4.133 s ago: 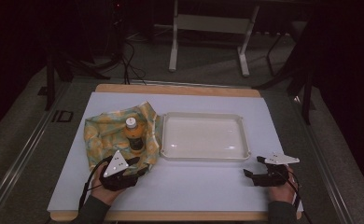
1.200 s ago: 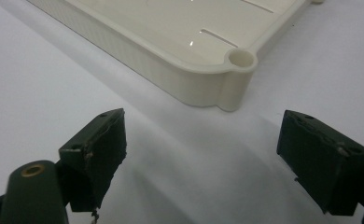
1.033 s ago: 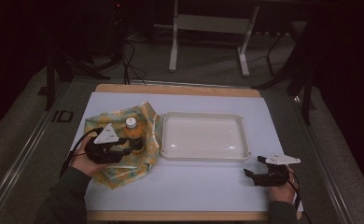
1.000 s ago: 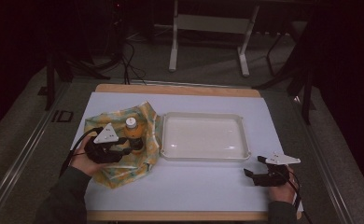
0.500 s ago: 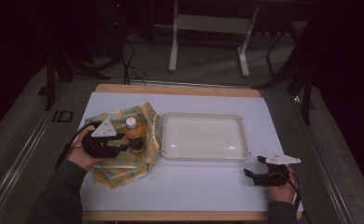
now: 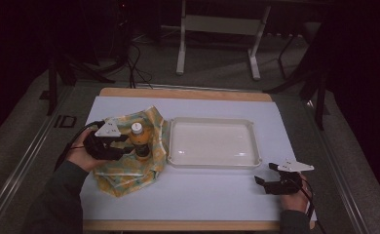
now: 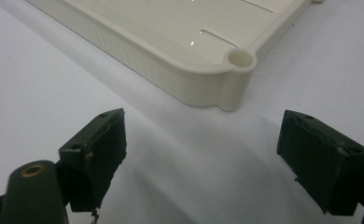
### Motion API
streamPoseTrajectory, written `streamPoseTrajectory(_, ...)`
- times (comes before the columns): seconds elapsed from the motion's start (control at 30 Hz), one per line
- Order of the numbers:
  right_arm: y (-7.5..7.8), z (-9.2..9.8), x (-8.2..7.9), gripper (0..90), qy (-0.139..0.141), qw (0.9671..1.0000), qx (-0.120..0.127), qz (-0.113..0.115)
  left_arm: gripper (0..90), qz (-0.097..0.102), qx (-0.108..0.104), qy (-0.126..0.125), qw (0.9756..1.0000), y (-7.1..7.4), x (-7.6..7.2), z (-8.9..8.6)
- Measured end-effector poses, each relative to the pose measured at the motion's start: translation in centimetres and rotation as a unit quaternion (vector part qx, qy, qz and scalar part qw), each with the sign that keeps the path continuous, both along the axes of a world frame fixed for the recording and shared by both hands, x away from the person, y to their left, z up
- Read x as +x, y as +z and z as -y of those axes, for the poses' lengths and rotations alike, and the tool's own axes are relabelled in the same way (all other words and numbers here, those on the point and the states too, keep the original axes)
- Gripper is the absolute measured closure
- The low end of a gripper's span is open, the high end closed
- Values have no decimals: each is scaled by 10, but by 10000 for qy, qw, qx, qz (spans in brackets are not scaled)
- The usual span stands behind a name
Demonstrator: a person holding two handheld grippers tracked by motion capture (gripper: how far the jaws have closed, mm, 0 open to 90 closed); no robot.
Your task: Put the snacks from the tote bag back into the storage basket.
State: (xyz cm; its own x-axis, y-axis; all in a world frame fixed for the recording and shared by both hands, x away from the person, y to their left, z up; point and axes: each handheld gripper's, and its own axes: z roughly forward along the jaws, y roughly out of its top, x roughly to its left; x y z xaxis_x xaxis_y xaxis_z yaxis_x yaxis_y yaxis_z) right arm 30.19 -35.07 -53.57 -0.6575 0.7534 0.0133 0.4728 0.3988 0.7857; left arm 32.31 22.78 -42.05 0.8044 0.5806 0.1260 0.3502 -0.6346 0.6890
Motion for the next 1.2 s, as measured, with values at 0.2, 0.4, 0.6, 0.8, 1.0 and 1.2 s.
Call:
streamPoseTrajectory(0.2, 0, 0, 0, 153, 5, 10000, -18, -3, 534, -55, 69, -79, 9999, 4, 5, -1)
streamPoseTrajectory(0.4, 0, 0, 0, 154, -1, 10000, -15, -10, 535, -73, 107, -137, 9998, 11, 9, 0)
streamPoseTrajectory(0.6, 0, -1, 0, 154, 3, 10000, -20, -12, 539, -103, 199, -202, 9995, 18, 14, 2)
streamPoseTrajectory(0.8, 0, 0, 0, 153, 12, 10000, -14, 1, 540, -118, 273, -258, 9992, 22, 17, 3)
streamPoseTrajectory(1.0, 0, 0, 0, 153, 11, 10000, -18, 5, 548, -152, 311, -321, 9989, 26, 22, 7)
streamPoseTrajectory(1.2, 0, 0, 0, 153, 12, 10000, -19, 5, 551, -243, 388, -381, 9982, 28, 27, 8)
